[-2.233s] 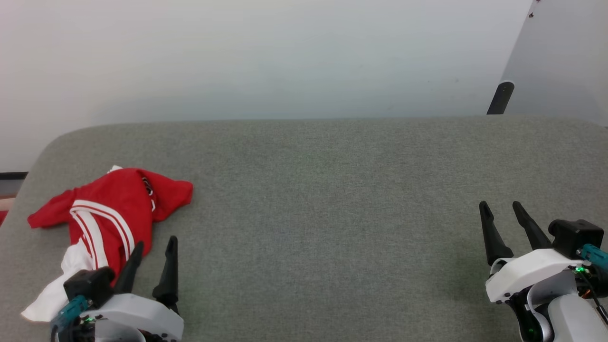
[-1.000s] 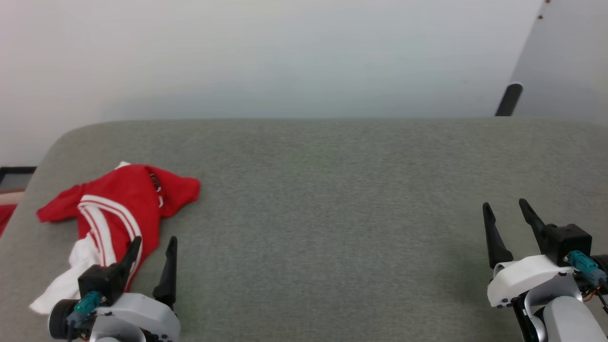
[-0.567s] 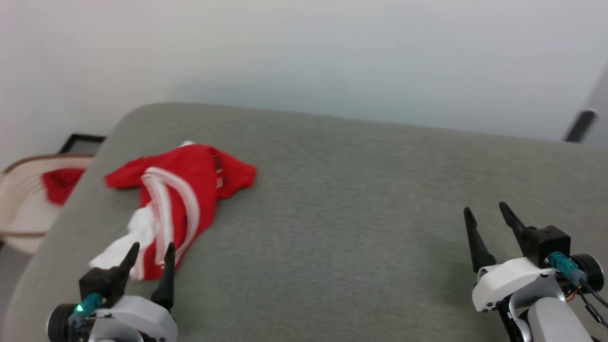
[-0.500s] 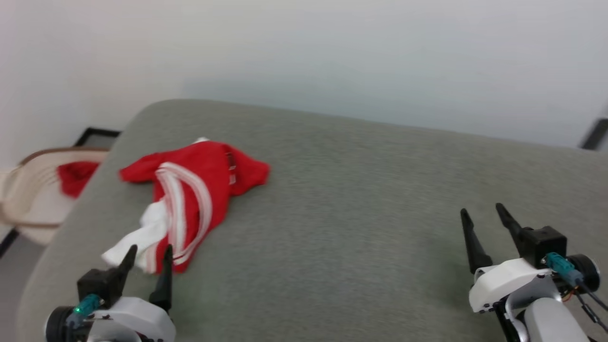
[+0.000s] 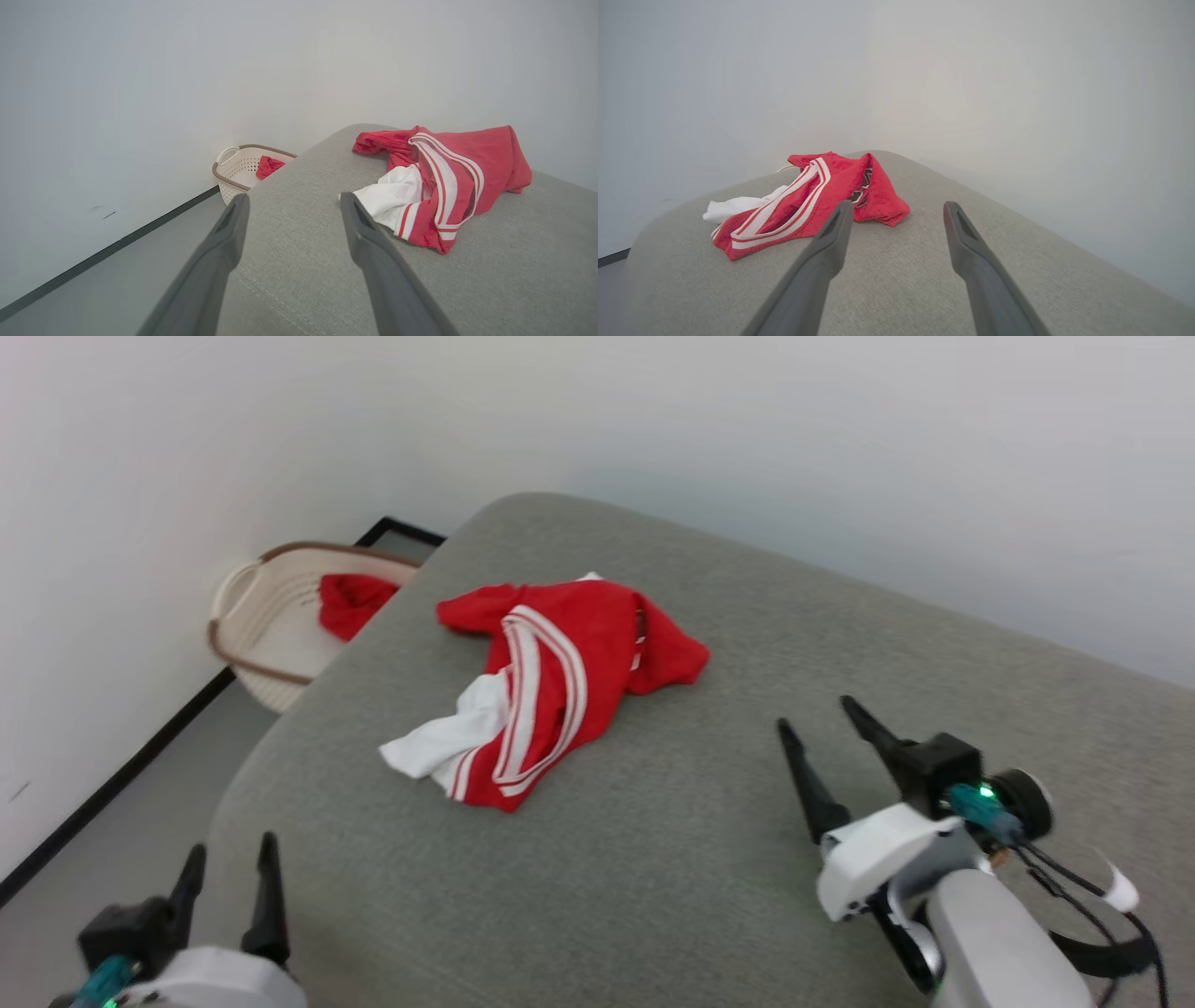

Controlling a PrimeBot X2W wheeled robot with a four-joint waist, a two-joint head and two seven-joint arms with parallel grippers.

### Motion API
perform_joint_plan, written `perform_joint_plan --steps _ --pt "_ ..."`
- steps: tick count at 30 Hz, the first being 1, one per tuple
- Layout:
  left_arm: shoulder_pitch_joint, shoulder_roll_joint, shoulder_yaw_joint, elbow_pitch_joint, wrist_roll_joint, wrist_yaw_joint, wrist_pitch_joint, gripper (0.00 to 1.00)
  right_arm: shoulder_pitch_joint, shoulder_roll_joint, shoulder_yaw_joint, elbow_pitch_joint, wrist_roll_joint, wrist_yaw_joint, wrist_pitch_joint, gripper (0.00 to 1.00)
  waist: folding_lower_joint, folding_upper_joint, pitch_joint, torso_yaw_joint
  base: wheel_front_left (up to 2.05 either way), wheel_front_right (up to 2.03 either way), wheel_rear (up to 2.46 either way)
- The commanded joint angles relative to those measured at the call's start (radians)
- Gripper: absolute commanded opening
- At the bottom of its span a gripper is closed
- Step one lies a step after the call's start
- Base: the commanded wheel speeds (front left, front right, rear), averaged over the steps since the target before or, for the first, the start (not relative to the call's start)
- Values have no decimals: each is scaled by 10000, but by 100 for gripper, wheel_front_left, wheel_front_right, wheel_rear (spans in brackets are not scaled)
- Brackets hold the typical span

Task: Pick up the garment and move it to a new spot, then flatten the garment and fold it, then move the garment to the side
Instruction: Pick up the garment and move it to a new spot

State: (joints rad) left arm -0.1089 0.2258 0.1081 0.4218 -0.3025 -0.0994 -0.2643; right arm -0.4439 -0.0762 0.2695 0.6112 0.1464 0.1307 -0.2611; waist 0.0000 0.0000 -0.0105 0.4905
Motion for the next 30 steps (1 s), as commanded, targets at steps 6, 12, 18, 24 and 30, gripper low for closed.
perform_joint_plan --steps 6,12,18,24,30 --pt "666 -218 603 -692 -136 25 0 100 -767 111 1053 549 546 1 -52 100 0 0 387 534 0 0 0" --pt "733 -271 674 -788 -174 -74 2 100 -926 157 1287 724 779 1 -53 100 0 0 385 495 0 0 0" --pt "-133 36 -382 -415 -360 -292 204 100 -414 3 836 679 675 1 -52 100 0 0 471 342 0 0 0" --pt "-1948 1064 -2322 96 -843 -295 627 100 155 2 83 77 115 2 -52 100 0 0 1028 -467 0 0 0" --pt "-4170 2269 -3884 932 -2185 -302 974 100 -44 26 -243 -434 -468 -2 -54 100 0 0 2167 -2086 0 0 0"
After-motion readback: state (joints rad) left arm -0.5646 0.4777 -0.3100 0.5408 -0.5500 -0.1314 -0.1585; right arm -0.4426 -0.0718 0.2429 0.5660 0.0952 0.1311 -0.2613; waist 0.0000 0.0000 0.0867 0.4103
